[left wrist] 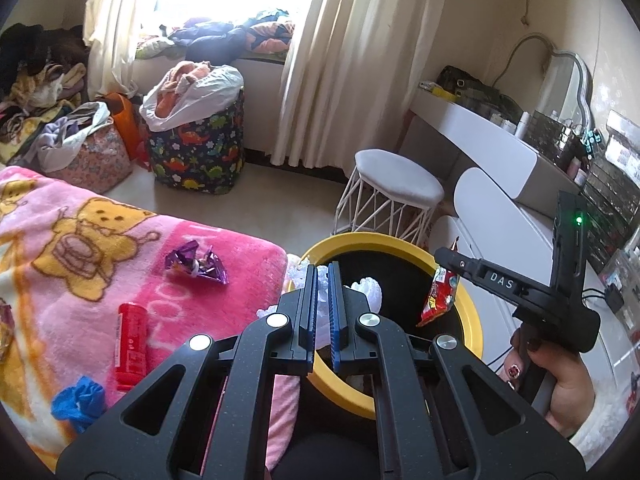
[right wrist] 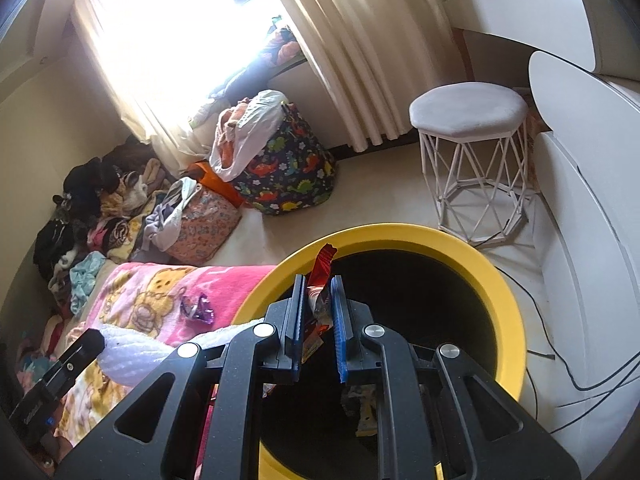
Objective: Collect trash
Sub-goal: 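Carry the foam net and candy wrapper over the yellow bin with both tools, then open both tools to drop the foam net and wrapper into the bin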
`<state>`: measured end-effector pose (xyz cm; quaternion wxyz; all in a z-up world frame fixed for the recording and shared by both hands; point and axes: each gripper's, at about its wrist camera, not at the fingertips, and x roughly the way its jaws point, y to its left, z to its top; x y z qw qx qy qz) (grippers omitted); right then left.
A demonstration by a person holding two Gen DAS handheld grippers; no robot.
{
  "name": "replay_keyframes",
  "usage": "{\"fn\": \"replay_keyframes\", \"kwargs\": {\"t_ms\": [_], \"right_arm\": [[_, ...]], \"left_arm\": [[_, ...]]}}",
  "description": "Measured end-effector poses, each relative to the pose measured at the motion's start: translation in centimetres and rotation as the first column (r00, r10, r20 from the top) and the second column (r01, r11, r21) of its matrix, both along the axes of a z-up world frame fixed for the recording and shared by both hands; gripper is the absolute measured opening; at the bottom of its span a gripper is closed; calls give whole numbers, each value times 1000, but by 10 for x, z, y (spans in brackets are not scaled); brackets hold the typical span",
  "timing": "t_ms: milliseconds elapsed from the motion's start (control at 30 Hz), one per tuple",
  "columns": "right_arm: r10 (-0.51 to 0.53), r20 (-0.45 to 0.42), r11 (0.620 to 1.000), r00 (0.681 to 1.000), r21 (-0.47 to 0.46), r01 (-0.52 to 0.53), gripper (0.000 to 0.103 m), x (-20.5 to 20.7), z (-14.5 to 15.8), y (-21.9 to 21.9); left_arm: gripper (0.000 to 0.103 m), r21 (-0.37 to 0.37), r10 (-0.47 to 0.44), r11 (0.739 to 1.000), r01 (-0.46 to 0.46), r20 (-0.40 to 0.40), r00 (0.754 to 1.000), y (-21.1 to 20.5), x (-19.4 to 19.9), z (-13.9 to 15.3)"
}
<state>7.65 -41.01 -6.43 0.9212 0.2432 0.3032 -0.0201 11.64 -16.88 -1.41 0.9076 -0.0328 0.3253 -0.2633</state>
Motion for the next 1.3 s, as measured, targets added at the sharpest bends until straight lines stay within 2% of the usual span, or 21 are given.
{"fn": "replay_keyframes", "kwargs": {"t_ms": [600, 1300], "right_arm": [[-27, -53, 999, 998, -20, 26, 13, 6, -18, -11], [-29, -131, 999, 991, -40, 24, 13, 21, -41, -11]], "left_arm": [[2, 30, -25, 999, 26, -48, 999, -16, 3, -22], [2, 28, -46, 998, 50, -129, 991, -26, 14, -54]]}}
